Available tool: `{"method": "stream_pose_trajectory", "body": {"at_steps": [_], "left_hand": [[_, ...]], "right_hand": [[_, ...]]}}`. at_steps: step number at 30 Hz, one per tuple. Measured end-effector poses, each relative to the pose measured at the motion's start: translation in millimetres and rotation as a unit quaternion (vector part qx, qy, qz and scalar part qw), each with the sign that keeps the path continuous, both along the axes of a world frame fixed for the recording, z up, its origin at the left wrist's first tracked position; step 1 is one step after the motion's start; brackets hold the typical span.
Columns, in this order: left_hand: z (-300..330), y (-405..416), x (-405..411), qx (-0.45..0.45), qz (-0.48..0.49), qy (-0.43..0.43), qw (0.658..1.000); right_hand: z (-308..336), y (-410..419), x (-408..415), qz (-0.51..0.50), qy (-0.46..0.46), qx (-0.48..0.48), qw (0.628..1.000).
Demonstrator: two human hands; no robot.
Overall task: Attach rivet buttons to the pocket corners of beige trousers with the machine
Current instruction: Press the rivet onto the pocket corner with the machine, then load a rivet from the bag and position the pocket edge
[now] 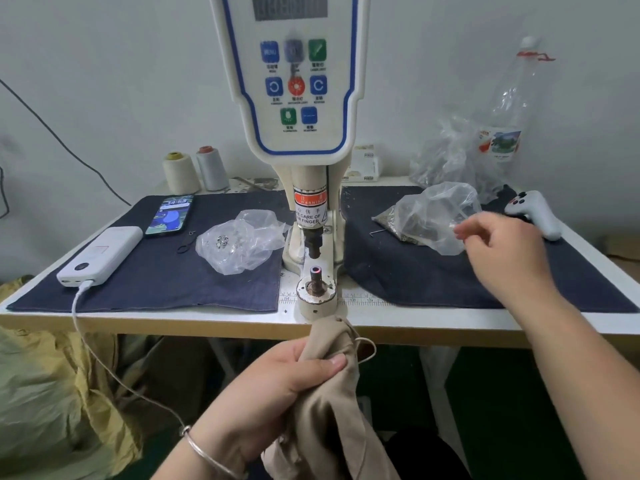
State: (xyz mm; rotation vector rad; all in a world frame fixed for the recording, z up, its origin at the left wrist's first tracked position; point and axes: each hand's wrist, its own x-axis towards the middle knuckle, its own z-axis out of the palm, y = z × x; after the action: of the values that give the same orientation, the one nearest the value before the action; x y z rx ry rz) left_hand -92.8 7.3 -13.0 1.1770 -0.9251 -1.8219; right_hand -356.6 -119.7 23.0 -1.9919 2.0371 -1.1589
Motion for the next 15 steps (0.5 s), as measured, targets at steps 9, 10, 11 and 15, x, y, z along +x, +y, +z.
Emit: {"method": "stream_pose_trajectory", "body": {"at_steps": [9,10,11,15], "left_hand": [[-8,-6,21,-0.004,-0.059,-0.007,0.998],[-8,-7,22,-0.004,-0.069,-0.012,0.998],[-7,-7,23,-0.004,-0.077,-0.015,0.997],[-5,-9,25,-0.012,-0.098,-0.030,0.995]], "right_hand": [[-9,-71,6,0.041,0.329,0.118,0.936],[-8,-78,9,0.063,0.333,0.146,0.929],[-6,-86,11,0.072,0.313,0.189,0.928],[5,-120,24,0.022,0.251,0.390,0.886]]}}
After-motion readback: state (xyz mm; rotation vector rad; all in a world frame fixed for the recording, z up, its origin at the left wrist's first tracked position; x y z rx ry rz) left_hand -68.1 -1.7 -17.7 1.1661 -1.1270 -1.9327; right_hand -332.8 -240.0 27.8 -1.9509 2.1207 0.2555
